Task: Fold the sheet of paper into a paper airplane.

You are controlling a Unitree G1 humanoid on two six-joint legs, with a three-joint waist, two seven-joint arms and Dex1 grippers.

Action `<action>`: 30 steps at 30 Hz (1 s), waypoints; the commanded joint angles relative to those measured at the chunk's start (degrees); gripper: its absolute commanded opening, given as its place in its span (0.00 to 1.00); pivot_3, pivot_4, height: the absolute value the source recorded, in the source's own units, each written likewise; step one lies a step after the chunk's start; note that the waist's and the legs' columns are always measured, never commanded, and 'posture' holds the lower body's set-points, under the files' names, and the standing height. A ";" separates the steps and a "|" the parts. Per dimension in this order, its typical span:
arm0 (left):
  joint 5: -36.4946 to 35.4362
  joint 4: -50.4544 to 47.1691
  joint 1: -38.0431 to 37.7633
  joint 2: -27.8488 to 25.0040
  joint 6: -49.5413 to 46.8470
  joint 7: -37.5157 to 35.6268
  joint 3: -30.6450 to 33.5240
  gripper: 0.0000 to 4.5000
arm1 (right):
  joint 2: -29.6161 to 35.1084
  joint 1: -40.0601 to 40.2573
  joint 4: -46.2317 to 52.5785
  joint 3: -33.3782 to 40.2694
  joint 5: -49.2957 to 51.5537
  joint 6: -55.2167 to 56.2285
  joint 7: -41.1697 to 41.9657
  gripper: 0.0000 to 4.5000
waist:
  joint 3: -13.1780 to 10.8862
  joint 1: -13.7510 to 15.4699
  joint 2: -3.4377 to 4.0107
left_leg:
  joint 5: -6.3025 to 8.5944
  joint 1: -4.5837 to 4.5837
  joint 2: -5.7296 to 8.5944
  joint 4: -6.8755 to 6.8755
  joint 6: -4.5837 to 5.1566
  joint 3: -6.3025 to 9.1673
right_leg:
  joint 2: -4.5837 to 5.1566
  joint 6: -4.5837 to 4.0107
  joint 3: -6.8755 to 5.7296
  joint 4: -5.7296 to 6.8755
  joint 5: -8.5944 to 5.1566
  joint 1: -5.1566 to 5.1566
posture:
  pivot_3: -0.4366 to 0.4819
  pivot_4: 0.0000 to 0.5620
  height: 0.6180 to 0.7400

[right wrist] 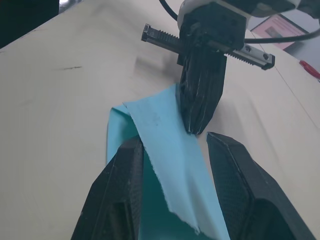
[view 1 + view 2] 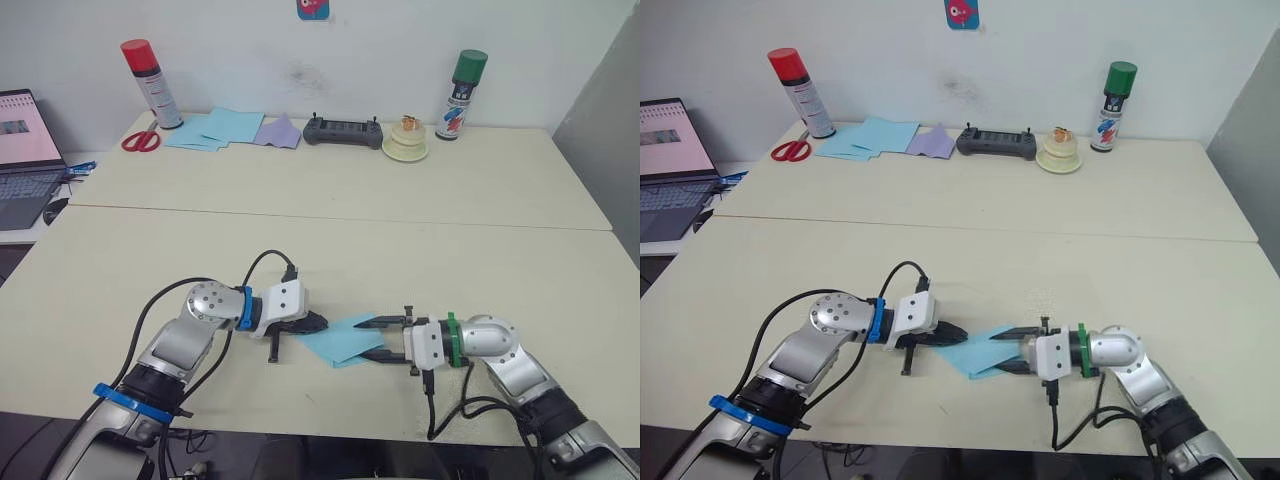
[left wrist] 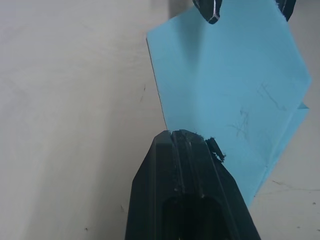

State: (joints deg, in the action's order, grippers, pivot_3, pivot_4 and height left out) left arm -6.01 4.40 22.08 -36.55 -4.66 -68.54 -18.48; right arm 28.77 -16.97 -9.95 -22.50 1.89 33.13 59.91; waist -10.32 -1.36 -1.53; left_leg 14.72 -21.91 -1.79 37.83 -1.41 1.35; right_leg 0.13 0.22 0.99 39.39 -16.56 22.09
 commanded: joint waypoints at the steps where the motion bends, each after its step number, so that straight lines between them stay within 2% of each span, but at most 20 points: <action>1: 1.68 0.68 -0.14 0.20 -0.34 0.19 -1.00 0.00 | -1.21 -2.09 -1.64 -1.03 -2.16 3.28 -0.64 0.45 | 0.00 0.05 0.00 | 0.00 0.00 0.00 0.00 0.00 0.00 | 0.00 0.00 0.00 0.00 0.00 0.00 | 0.48 0.27 1.00; 10: 1.58 -0.36 -1.28 -0.34 -0.34 0.42 -0.72 0.00 | -2.39 -4.09 -5.41 -2.82 -2.54 7.19 0.91 0.45 | 0.00 0.05 0.00 | 0.00 0.00 -0.02 0.00 0.00 0.01 | 0.01 0.00 0.01 -0.01 0.01 0.00 | 0.48 0.27 1.00; 13: 1.58 -0.35 -1.38 -0.34 -0.26 0.48 -0.68 0.00 | -2.29 -3.87 -4.82 -3.31 -0.06 6.55 2.79 0.32 | 0.00 0.04 0.00 | 0.00 0.00 -0.03 0.00 0.00 0.00 | 0.02 0.00 0.02 -0.01 0.01 0.00 | 0.48 0.27 1.00; 17: 1.29 -0.64 -1.60 -0.21 -0.22 0.39 -0.59 0.00 | -2.19 -2.92 -2.89 -2.99 3.57 3.29 4.49 0.01 | 0.00 0.05 0.00 | 0.00 -0.01 -0.08 0.00 0.00 0.01 | 0.05 -0.01 0.01 -0.02 0.01 -0.01 | 0.48 0.27 1.00; 24: 2.20 0.04 -1.94 -0.68 5.02 -1.10 -1.43 0.00 | -2.40 -0.24 3.53 -1.18 9.54 -11.75 4.28 0.01 | 0.00 0.05 0.01 | 0.00 -0.01 -0.17 -0.02 0.00 0.01 | 0.08 -0.22 0.01 -0.04 0.12 -0.01 | 0.48 0.27 1.00; 30: 4.00 3.42 -1.37 -0.61 11.93 -2.14 -1.86 0.00 | -3.83 -0.10 7.66 0.29 9.86 -24.86 0.58 0.01 | -0.01 0.04 0.01 | 0.00 -0.02 -0.15 -0.03 0.00 0.00 | 0.07 -0.19 0.00 -0.05 0.11 0.01 | 0.48 0.27 1.00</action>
State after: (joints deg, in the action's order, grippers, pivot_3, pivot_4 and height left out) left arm -3.82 6.48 21.29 -36.79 5.42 -69.38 -18.41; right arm 25.40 -16.77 -4.49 -23.60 10.47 11.10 61.77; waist -10.33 -1.33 -1.52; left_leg 14.73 -21.92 -1.92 37.79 -1.41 1.35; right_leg 0.19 0.05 0.98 39.33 -16.47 22.10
